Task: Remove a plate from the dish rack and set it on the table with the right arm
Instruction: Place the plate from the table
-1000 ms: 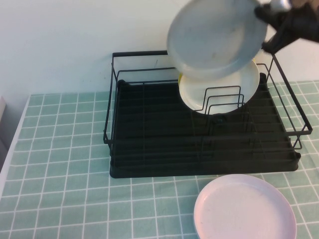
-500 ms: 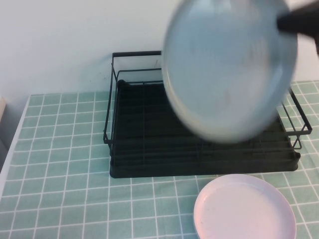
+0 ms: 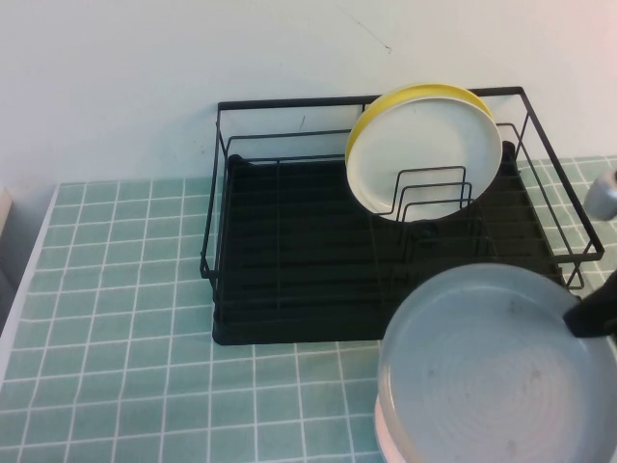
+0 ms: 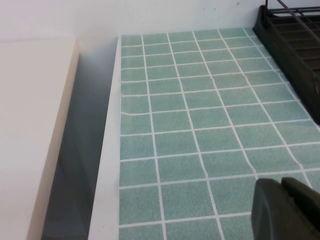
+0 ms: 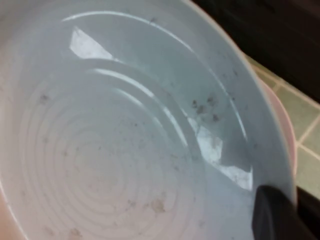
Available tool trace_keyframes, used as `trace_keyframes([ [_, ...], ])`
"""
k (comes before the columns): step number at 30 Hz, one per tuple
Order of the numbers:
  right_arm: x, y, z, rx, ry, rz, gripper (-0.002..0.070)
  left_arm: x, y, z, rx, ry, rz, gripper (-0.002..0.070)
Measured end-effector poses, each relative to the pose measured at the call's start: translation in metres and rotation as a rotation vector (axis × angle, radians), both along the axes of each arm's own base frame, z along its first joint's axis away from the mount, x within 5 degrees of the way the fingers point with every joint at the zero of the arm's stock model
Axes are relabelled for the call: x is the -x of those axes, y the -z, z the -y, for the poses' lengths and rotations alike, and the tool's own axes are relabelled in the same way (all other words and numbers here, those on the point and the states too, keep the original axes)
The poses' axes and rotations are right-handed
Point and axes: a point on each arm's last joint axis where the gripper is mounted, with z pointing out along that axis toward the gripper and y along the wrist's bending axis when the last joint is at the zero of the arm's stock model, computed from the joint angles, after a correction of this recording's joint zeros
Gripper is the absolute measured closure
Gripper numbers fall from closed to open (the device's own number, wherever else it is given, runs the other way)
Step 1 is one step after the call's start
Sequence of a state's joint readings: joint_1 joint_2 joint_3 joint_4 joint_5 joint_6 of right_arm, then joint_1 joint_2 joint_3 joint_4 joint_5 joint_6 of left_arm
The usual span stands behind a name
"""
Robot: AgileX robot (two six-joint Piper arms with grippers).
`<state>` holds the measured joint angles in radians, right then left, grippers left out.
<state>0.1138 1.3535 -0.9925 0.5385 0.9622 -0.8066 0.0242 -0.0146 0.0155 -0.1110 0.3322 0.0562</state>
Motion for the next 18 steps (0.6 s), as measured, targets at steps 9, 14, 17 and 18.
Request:
trace_keyframes([
  [9,-0.023,0.062,0.006,0.068,0.090,-0.003,0.0666,0.000,0.000,0.000,0.000,0.000,0.000,0.0678],
  [14,-0.035,0.088,0.004,0.075,0.091,-0.097,0.0650,0.000,0.000,0.000,0.000,0.000,0.000,0.0678],
  [17,-0.038,0.103,0.003,0.081,0.091,-0.146,0.0591,0.000,0.000,0.000,0.000,0.000,0.000,0.0678],
  [18,-0.039,0.106,0.003,0.083,0.091,-0.157,0.0563,0.000,0.000,0.000,0.000,0.000,0.000,0.0678],
])
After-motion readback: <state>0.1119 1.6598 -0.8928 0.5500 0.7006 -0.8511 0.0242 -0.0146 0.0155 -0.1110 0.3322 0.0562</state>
